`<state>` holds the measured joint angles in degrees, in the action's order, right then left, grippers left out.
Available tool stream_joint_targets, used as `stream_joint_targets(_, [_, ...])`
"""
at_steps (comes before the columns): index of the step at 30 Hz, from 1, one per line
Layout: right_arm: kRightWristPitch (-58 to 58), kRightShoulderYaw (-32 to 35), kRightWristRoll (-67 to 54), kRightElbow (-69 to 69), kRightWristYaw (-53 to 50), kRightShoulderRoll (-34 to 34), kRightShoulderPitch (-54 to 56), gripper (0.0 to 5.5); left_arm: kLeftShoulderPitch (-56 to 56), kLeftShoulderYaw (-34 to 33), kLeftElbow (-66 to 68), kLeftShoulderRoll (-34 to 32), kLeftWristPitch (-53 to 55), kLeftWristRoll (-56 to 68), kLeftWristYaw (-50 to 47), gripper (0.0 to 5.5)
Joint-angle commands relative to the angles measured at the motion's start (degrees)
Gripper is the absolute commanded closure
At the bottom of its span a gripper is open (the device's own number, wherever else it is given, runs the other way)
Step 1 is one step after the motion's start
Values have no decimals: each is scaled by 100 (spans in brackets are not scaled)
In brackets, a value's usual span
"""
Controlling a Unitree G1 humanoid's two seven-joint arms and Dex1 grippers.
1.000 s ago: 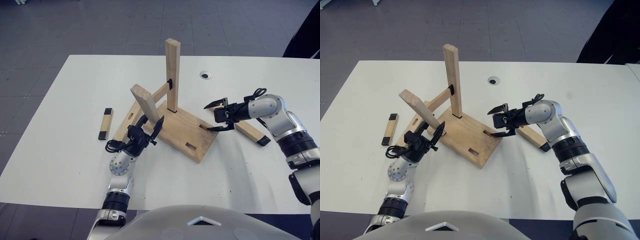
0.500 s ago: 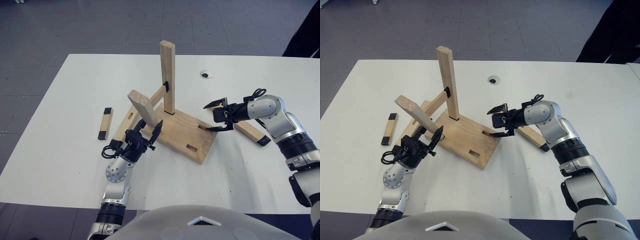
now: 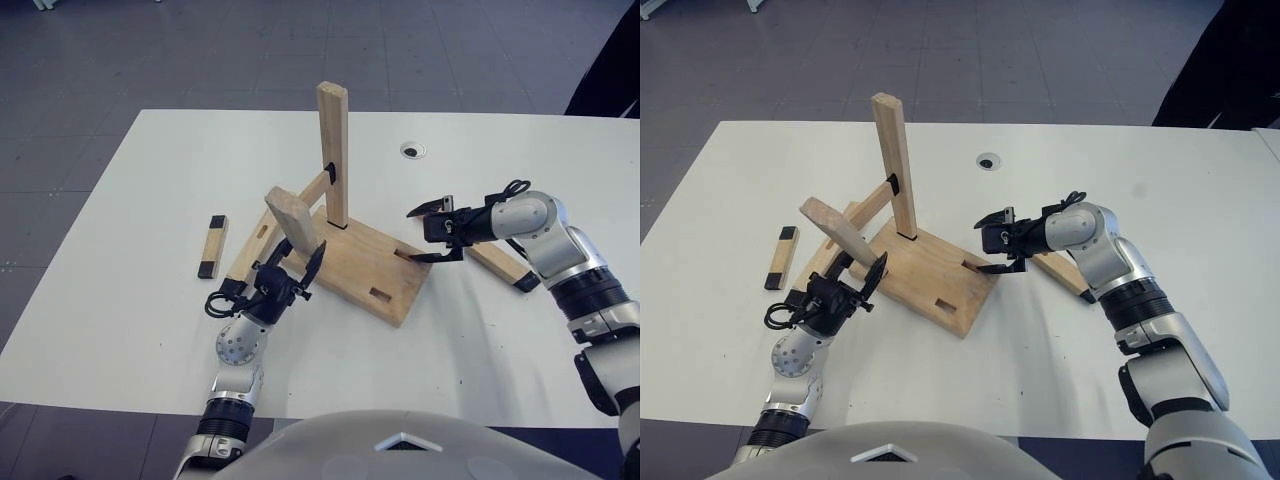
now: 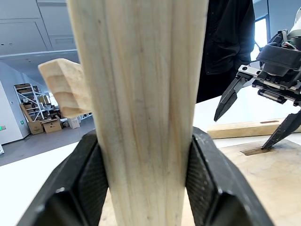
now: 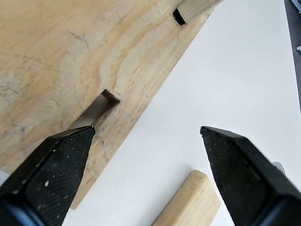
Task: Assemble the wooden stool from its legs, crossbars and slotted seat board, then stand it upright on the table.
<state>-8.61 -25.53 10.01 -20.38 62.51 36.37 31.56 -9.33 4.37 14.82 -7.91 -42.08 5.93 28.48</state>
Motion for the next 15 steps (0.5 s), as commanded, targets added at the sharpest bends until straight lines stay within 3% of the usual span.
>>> stream_joint_targets(1, [206,-97,336,-211,61,255,-290,133,-272,-404,485,77,77,573,-165,345])
stream_joint_targets(10, [228,-50,343,-110,26,286,-383,133,-299,-891,757,348,1105,1954,594,345])
stream_joint_targets(15, [241,-28,396,-51,11,259,-409,133,-145,-818,866,338,996,1682,787,345])
